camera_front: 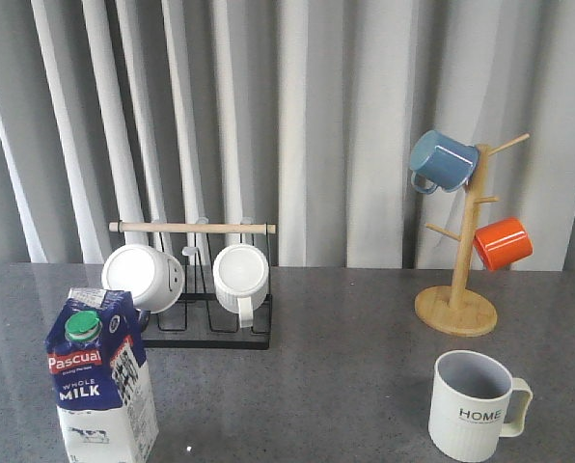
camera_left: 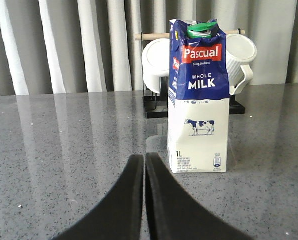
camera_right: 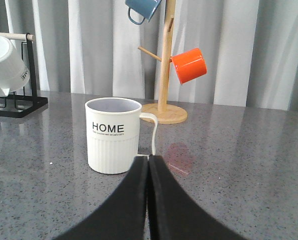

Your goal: Place milk next to cup

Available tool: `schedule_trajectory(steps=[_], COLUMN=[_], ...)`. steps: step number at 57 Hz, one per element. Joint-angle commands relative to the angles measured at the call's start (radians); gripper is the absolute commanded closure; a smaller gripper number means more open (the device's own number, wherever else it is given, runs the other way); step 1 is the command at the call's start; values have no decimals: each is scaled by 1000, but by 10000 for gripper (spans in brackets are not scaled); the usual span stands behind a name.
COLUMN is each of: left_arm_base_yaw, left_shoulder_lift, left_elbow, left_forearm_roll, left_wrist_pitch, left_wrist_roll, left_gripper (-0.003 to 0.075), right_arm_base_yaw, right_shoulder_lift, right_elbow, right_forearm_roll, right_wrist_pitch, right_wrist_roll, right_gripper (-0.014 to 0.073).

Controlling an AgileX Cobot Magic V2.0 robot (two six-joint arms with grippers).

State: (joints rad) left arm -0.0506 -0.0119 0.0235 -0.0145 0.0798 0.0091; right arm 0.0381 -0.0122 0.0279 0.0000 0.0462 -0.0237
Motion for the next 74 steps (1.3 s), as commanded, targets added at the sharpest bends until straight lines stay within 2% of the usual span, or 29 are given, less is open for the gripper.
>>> schedule_trajectory(steps=[1, 8, 12, 16, 22, 31, 35, 42, 55, 63, 69, 74], left_arm_base_yaw=[-6, -6, -6, -6, -6, -6, -10, -15, -15, -15, -15, -15], left_shoulder_lift=[-12, -8, 29, 109, 313, 595, 673, 775, 861, 886, 904, 911], left_elbow=[-33, -124, -216, -332, -529, -765, -803, -807, -809, -837, -870, -893], left_forearm_roll=[1, 1, 1, 0, -1, -2, -1, -1, -16, -24, -28, -28], left_wrist_pitch=[-137, -318, -352, -333, -274, -45, 15, 6, 31, 52, 65, 68], left_wrist_roll=[3, 17, 61, 100, 99, -15, -50, -58, -76, -76, -76, -76], left_gripper=[727, 727, 727, 727, 727, 727, 727, 727, 713, 628, 491, 342], right_arm_base_yaw=[0, 0, -3, -4, -4, -4, -4, -4, -4, -4, -5, -5], right_shoulder_lift=[-11, -11, 11, 89, 321, 655, 746, 822, 832, 815, 821, 843], right_elbow=[7, -43, -123, -239, -424, -592, -611, -609, -609, -610, -610, -610], right_forearm_roll=[-6, 0, 11, 59, 136, 224, 240, 257, 226, 233, 233, 229], right_wrist_pitch=[-108, -398, -469, -419, -298, -193, -185, -192, -157, -142, -67, -36], right_wrist_roll=[-10, 6, -11, -47, -142, -157, -155, -150, -234, -271, -271, -271], right_gripper=[601, 601, 601, 601, 601, 601, 601, 601, 583, 493, 362, 226])
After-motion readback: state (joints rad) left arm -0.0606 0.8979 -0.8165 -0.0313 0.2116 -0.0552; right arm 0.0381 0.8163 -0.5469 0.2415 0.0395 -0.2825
